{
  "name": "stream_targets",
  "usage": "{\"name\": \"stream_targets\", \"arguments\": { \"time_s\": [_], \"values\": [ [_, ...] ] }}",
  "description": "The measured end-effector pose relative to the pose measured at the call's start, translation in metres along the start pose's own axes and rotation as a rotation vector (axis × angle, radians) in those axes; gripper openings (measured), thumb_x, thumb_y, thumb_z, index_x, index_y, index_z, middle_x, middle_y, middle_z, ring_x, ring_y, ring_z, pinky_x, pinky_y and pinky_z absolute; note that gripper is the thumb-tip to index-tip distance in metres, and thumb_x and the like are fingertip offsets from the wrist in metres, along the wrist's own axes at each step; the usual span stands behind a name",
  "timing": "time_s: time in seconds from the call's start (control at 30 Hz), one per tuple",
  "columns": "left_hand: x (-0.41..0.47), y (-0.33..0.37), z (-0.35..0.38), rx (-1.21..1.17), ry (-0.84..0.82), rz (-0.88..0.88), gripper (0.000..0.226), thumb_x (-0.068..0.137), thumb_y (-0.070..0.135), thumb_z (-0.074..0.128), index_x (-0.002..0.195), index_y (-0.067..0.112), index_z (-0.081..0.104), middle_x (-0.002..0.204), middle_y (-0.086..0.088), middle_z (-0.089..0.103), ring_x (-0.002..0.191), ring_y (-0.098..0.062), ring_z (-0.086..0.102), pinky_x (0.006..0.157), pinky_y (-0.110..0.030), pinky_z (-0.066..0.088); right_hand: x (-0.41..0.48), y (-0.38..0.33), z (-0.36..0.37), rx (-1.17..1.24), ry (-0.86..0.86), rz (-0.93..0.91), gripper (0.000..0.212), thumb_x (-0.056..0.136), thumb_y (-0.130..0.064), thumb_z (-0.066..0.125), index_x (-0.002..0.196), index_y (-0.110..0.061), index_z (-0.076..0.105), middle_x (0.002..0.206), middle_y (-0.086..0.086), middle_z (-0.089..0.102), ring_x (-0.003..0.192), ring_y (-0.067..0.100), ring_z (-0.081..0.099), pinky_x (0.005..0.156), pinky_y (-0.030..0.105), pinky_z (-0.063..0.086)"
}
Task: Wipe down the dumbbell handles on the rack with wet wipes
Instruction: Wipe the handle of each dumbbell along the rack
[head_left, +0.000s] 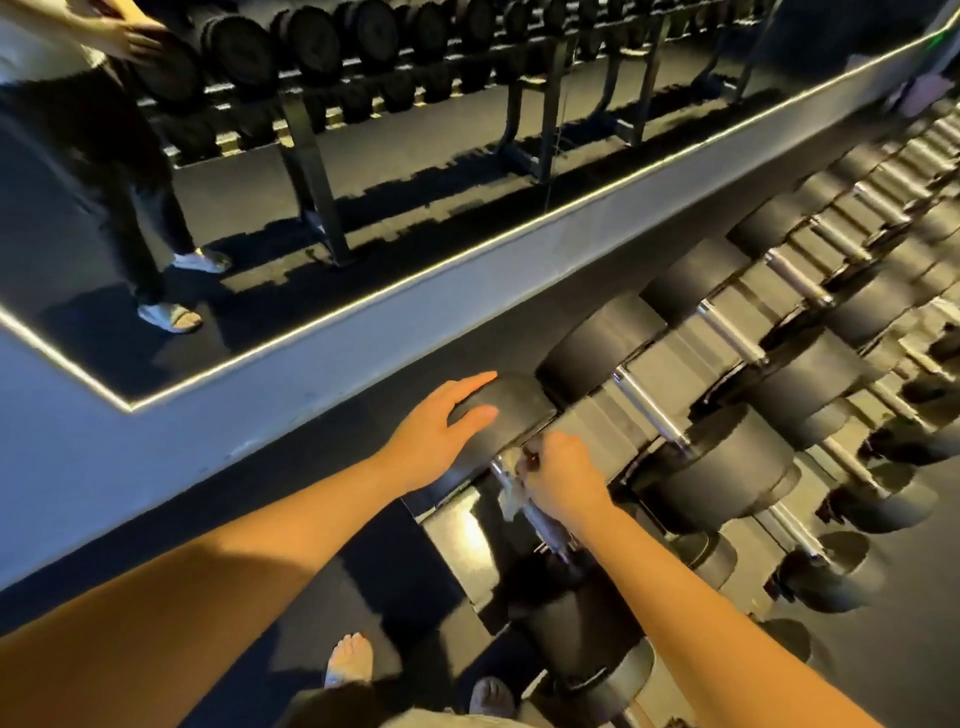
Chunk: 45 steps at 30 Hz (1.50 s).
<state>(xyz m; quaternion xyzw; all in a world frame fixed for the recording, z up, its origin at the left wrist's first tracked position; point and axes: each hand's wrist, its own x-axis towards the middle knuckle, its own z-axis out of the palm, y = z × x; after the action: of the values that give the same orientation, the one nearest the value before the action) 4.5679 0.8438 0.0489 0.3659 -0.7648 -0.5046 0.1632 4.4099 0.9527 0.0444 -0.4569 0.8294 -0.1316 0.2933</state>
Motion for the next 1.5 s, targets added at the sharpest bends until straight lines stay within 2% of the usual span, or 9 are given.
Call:
{"name": "stream_targets", "arguments": {
  "time_s": [0.17,0.3,0.5,0.8,0.9,0.97,1.1,1.3,1.5],
  "values": [
    [-0.001,-0.001,0.008,0.047,0.07,-0.039,0.048,0.103,0.047,0.054,0.15,0.046,0.044,0.153,0.017,0.047,0.14,-0.003,0.041,0.117,-0.032,0.034,0.005,0.006,0.02,0.18,0.18,-0.062,0.022,0.088,-0.007,0.059,0.066,-0.013,0.06,0.071,0.008,0.063,0.072,0.028,0.06,0.067,0.039,0.048],
    [-0.006,-0.003,0.016,0.092,0.168,-0.041,0.046,0.103,0.052,0.05,0.148,0.048,0.045,0.145,0.014,0.052,0.136,-0.01,0.047,0.117,-0.043,0.04,-0.005,-0.003,0.011,-0.238,0.077,-0.189,0.008,0.094,-0.021,0.065,0.093,-0.013,0.068,0.096,0.007,0.066,0.091,0.027,0.066,0.078,0.034,0.052],
    [-0.012,0.002,0.028,0.248,0.302,-0.02,0.046,0.106,0.049,0.044,0.15,0.037,0.045,0.138,0.009,0.053,0.134,-0.014,0.045,0.113,-0.034,0.037,-0.017,0.031,0.0,-0.717,-0.208,-0.24,0.034,0.091,-0.02,0.069,0.123,-0.011,0.063,0.119,0.009,0.067,0.111,0.03,0.065,0.088,0.037,0.052],
    [-0.012,0.001,0.028,0.225,0.28,-0.049,0.047,0.106,0.051,0.043,0.152,0.04,0.043,0.136,0.009,0.054,0.131,-0.012,0.047,0.111,-0.035,0.04,0.024,0.012,0.011,-0.05,-0.191,-0.158,0.027,0.095,-0.021,0.053,0.11,-0.005,0.069,0.121,0.017,0.067,0.11,0.035,0.062,0.094,0.04,0.05],
    [-0.011,0.0,0.028,0.237,0.277,-0.045,0.047,0.106,0.051,0.043,0.151,0.04,0.043,0.134,0.009,0.055,0.128,-0.011,0.049,0.109,-0.035,0.043,0.032,0.023,0.012,0.168,-0.257,-0.119,0.033,0.099,-0.041,0.056,0.11,-0.013,0.07,0.112,0.006,0.072,0.104,0.025,0.065,0.095,0.04,0.051],
    [-0.01,0.0,0.027,0.245,0.281,-0.041,0.047,0.106,0.051,0.043,0.151,0.039,0.043,0.133,0.009,0.056,0.128,-0.01,0.05,0.108,-0.033,0.042,0.036,0.028,0.016,0.135,-0.205,-0.143,0.032,0.096,-0.046,0.061,0.097,-0.015,0.07,0.093,0.003,0.072,0.089,0.022,0.066,0.082,0.037,0.052],
    [-0.01,-0.002,0.027,0.23,0.285,-0.037,0.047,0.105,0.051,0.044,0.151,0.04,0.044,0.135,0.01,0.055,0.129,-0.01,0.049,0.108,-0.032,0.041,0.034,0.039,0.026,-0.062,0.032,-0.266,0.025,0.096,-0.027,0.06,0.076,-0.012,0.066,0.074,0.003,0.061,0.075,0.022,0.059,0.067,0.032,0.042],
    [-0.011,-0.002,0.027,0.216,0.284,-0.027,0.047,0.106,0.049,0.045,0.151,0.038,0.044,0.135,0.01,0.055,0.128,-0.009,0.049,0.108,-0.032,0.041,0.027,0.042,0.004,-0.283,-0.148,-0.201,0.022,0.09,-0.028,0.071,0.1,-0.008,0.069,0.095,0.01,0.068,0.091,0.027,0.064,0.072,0.034,0.049],
    [-0.011,-0.001,0.027,0.218,0.287,-0.026,0.046,0.106,0.05,0.044,0.15,0.038,0.044,0.132,0.013,0.054,0.125,-0.008,0.05,0.108,-0.033,0.044,0.03,0.013,0.015,0.278,0.049,0.007,0.014,0.09,-0.006,0.055,0.083,-0.01,0.066,0.086,0.009,0.068,0.087,0.028,0.064,0.079,0.039,0.054]
  ]
}}
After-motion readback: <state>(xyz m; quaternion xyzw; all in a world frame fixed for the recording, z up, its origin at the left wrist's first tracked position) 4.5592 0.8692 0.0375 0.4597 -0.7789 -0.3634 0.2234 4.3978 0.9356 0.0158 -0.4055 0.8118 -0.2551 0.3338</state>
